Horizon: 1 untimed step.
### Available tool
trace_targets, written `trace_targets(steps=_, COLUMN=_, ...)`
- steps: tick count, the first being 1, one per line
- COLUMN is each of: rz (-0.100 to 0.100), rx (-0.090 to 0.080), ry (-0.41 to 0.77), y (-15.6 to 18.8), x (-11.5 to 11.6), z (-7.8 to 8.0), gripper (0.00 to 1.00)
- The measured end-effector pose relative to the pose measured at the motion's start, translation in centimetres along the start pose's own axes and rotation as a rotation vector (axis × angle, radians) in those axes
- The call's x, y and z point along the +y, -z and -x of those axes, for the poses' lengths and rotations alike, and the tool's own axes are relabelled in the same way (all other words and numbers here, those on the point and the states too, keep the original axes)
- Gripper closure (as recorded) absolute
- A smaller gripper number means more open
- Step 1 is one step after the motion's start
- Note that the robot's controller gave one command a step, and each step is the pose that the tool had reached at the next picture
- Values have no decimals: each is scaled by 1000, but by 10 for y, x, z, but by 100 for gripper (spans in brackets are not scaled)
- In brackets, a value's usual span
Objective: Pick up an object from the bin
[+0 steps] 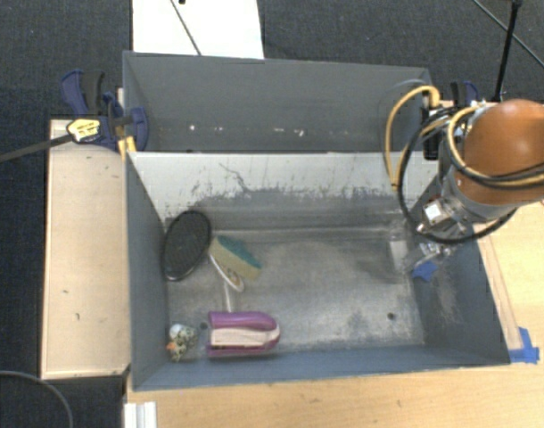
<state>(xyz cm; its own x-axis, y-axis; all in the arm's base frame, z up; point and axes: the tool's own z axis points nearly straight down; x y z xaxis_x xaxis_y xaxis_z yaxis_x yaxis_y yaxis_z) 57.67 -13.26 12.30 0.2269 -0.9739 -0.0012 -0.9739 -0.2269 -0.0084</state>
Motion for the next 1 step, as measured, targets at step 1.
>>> trace_targets(steps=1, rz=0, rx=3, ry=-6, y=74, x=-3, z=0, gripper=100)
